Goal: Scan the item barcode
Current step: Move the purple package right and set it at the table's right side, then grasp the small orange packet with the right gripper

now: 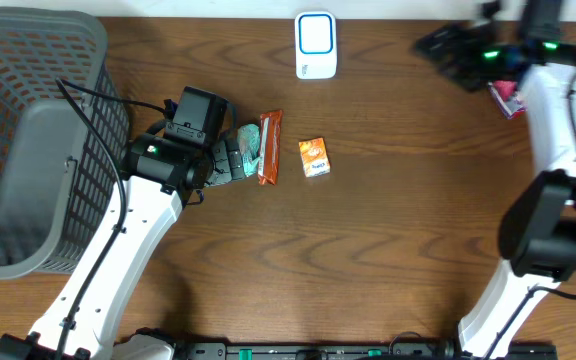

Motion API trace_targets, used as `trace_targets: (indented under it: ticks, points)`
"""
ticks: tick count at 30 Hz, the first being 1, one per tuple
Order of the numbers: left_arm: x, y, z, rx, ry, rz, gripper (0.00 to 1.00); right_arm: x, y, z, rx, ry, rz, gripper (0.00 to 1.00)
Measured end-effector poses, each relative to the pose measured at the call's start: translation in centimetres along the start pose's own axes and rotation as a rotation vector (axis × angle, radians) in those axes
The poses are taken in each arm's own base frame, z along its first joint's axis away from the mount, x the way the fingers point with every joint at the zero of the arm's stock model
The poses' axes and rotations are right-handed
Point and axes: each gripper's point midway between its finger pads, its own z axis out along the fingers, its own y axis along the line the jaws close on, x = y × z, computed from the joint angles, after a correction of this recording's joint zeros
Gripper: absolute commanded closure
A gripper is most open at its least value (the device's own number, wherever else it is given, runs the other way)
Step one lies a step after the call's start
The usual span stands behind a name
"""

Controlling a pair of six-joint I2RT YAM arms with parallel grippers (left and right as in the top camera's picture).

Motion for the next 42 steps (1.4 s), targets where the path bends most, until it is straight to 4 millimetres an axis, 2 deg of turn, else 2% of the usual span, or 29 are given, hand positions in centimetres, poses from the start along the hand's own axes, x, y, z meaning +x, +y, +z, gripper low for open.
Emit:
trace_targets:
  ticks: [4, 7, 11, 14, 16, 19, 23, 25, 26, 27, 32, 33, 38, 42]
  points:
    - [0.0, 0.0, 0.0, 0.0, 0.0, 0.0, 0.02, 6.7, 3.6, 4.8, 0.036, 0.211, -0.164, 0.21]
    - [0.0, 0.0, 0.0, 0.0, 0.0, 0.0, 0.02, 10.6, 4.8, 7.8, 0.086, 0.308, -0.263, 0.17]
    - [0.0, 0.0, 0.0, 0.0, 0.0, 0.0, 0.02, 14.8, 5.1, 11.1, 0.136, 0.402, -0.34, 0.2]
    - [0.0, 0.0, 0.0, 0.0, 0.0, 0.0, 0.02, 17.2, 3.9, 13.0, 0.194, 0.445, -0.34, 0.24]
    - [0.0, 0.0, 0.0, 0.001, 0.0, 0.0, 0.02, 17.9, 2.6, 13.5, 0.234, 0.452, -0.324, 0.24]
    - [0.0, 0.0, 0.0, 0.0, 0.0, 0.0, 0.02, 18.2, 0.7, 14.1, 0.28, 0.436, -0.312, 0.3]
    - [0.0, 0.0, 0.0, 0.0, 0.0, 0.0, 0.02, 18.7, -1.1, 15.5, 0.283, 0.393, -0.315, 0.3]
    - [0.0, 0.0, 0.0, 0.0, 0.0, 0.0, 0.02, 18.9, -1.3, 16.0, 0.268, 0.382, -0.32, 0.32]
    - [0.0, 0.0, 0.0, 0.0, 0.0, 0.0, 0.02, 18.6, -1.0, 16.3, 0.246, 0.363, -0.33, 0.36]
    - [0.0, 0.0, 0.0, 0.0, 0.001, 0.0, 0.02, 18.4, -0.8, 16.6, 0.228, 0.347, -0.336, 0.46]
    - [0.0, 0.0, 0.0, 0.0, 0.0, 0.0, 0.02, 19.0, -0.9, 17.1, 0.2, 0.345, -0.314, 0.85]
    - [0.0, 0.0, 0.0, 0.0, 0.0, 0.0, 0.02, 19.3, -0.9, 17.1, 0.192, 0.353, -0.309, 0.97]
    - [0.0, 0.0, 0.0, 0.0, 0.0, 0.0, 0.02, 20.0, 0.1, 17.0, 0.129, 0.382, -0.282, 0.99]
    - [0.0, 0.0, 0.0, 0.0, 0.0, 0.0, 0.02, 20.9, 2.2, 16.4, -0.021, 0.432, -0.229, 0.99]
